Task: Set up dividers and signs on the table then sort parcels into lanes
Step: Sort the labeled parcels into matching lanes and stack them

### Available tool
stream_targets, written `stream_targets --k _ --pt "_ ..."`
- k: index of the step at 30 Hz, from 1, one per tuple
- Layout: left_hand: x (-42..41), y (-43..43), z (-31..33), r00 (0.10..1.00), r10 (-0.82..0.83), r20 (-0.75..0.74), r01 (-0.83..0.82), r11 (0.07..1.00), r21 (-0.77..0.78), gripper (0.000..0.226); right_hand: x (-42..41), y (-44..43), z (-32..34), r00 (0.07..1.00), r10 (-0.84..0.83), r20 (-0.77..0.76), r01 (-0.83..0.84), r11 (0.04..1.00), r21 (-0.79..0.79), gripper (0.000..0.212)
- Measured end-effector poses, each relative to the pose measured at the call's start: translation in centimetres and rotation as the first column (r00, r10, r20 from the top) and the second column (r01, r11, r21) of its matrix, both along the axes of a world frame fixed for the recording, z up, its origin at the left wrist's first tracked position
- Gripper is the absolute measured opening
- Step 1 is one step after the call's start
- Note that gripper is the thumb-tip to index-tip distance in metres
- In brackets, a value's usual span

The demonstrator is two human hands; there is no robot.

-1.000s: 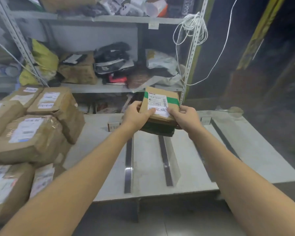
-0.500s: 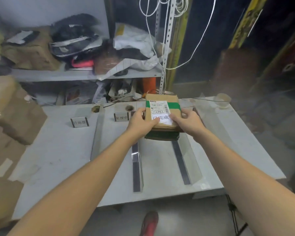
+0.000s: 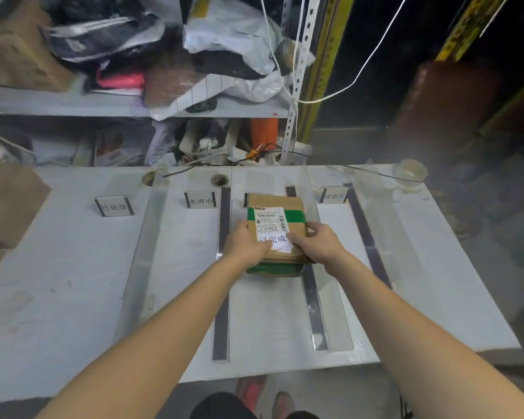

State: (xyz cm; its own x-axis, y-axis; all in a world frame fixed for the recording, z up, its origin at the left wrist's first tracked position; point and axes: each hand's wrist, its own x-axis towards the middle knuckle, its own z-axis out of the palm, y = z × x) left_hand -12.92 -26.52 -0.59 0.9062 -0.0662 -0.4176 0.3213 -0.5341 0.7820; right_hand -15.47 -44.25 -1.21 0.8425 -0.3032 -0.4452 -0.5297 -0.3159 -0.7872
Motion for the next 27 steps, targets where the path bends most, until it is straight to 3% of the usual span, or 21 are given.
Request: stream_targets --k 9,14,19,23,27 --pt "-1.6 -1.4 -3.0 0.988 0.149 -0.028 -0.148 0.988 0.034 0.045 0.2 0.3 -3.0 0.996 0.072 -0.052 -0.075 0.995 -0.059 0.061" --pt "-2.0 -2.0 -4.0 0.989 0.145 0.006 -0.145 0.986 0.082 0.059 -0.1 0.3 -3.6 0.993 0.092 -0.072 -0.102 0.984 -0.149 0.048" --pt "-2.0 -1.7 -3.6 0.985 0.166 0.043 -0.165 0.986 -0.028 0.059 -0.3 0.2 -2.5 0.986 0.138 -0.096 -0.155 0.968 -0.198 0.048" --pt "-1.9 -0.9 -0.8 0.977 0.172 0.123 -0.163 0.984 -0.077 0.065 -0.6 -0.3 0.0 0.979 0.201 -0.02 -0.2 0.951 -0.236 0.047" --pt "-2.2 1.3 3.7 0.96 0.194 0.2 -0.179 0.979 -0.094 0.076 -0.6 0.3 3.7 0.94 0.322 0.117 -0.276 0.914 -0.296 0.068"
